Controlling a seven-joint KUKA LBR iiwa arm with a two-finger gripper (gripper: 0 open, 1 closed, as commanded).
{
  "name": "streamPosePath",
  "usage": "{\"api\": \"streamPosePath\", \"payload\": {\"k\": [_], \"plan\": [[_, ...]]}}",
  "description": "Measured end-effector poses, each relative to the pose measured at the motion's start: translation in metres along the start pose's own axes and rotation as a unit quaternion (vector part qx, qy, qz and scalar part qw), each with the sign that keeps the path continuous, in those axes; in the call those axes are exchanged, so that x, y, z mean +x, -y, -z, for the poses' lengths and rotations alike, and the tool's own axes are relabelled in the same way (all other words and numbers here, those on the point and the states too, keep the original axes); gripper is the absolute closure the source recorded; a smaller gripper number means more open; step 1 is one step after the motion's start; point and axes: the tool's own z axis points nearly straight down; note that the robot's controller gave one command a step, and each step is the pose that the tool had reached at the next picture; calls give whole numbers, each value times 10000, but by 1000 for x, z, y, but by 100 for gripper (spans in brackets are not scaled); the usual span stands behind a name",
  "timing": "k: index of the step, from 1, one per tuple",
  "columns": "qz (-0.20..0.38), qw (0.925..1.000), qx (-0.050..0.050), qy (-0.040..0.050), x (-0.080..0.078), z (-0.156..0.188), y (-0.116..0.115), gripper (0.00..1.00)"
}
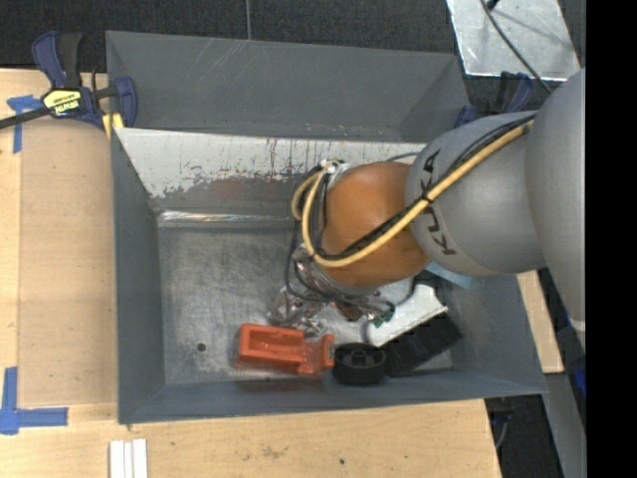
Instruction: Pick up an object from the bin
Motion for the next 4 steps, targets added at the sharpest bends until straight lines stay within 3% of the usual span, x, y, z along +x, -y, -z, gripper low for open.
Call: {"api": "streamPosePath", "payload": {"k": [1, 2, 3, 4], "plan": [[534, 9985, -41, -70, 2, 24, -2, 100], [837, 9964, -78, -125, -14, 87, -7, 100], [-27, 9999, -56, -111, -5, 165, 14, 0], [-31, 9999, -61, -114, -5, 165, 14, 0]]}}
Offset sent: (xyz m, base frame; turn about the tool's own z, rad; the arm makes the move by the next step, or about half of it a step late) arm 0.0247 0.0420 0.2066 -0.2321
